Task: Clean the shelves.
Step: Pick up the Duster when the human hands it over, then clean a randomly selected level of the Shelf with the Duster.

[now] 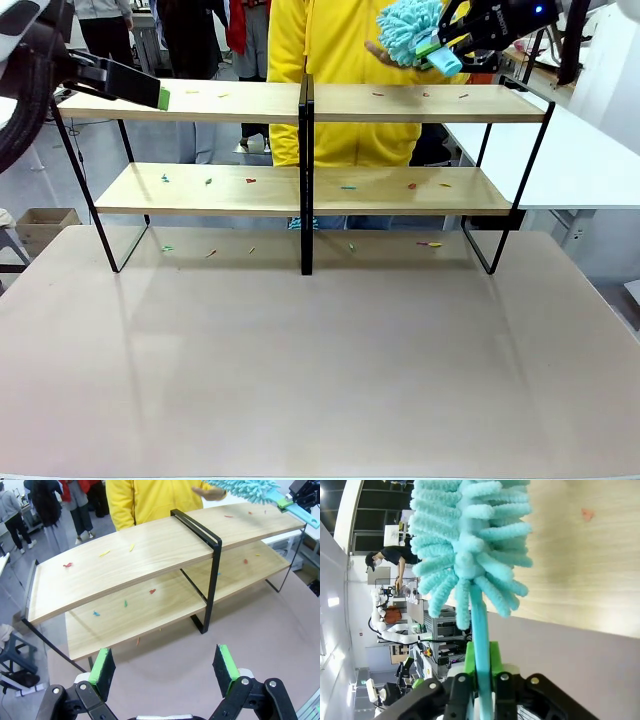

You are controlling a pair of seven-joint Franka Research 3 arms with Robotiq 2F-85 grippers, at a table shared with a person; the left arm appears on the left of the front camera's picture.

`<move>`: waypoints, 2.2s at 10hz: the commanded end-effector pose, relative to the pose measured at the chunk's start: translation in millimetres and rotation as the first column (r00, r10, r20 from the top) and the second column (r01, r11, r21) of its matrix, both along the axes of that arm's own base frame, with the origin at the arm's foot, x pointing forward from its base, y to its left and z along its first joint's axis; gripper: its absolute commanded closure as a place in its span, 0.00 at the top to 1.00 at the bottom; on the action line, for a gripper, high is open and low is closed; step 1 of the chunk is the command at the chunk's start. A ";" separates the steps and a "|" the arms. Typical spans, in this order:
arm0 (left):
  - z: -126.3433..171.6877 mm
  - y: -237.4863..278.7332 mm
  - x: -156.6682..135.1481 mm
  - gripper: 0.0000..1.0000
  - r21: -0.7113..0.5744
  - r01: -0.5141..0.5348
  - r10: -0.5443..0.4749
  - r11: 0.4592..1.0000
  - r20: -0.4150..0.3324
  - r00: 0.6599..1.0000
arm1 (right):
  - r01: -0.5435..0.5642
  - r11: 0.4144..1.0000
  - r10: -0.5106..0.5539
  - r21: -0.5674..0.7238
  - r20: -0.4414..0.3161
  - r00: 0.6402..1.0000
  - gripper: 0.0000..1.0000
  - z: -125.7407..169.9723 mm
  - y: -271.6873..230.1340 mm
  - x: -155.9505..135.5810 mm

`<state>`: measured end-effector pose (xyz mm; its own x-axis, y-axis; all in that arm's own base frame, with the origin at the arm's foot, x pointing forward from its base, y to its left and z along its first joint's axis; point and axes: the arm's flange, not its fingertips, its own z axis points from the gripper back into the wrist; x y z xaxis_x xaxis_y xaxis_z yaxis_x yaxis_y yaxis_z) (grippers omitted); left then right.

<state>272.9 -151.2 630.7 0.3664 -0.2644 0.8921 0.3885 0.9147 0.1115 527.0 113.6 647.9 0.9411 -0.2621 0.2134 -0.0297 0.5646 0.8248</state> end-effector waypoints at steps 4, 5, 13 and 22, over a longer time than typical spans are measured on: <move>0.3 0.1 0.0 1.00 -0.002 -0.001 0.001 1.000 0.001 1.000 | -0.197 0.925 0.281 -0.325 0.236 0.930 0.00 29.7 -86.7 -127.8; 0.3 0.1 0.0 1.00 -0.002 -0.001 0.001 1.000 0.001 1.000 | -0.290 0.881 0.401 -0.373 0.266 0.877 0.00 34.1 -134.6 -176.6; 0.3 0.1 0.0 1.00 -0.002 -0.001 0.001 1.000 0.001 1.000 | -0.102 0.965 0.223 -0.241 0.549 0.806 0.00 4.7 -337.8 -330.1; 0.3 0.1 0.0 1.00 -0.002 -0.001 0.001 1.000 0.001 1.000 | -0.102 0.965 0.223 -0.241 0.549 0.806 0.00 4.7 -337.8 -330.1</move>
<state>272.7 -151.5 630.7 0.3660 -0.2650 0.8921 0.3889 0.9144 0.1122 197.6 -221.6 650.4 0.6840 -0.0190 0.7292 -0.5373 0.6629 0.5214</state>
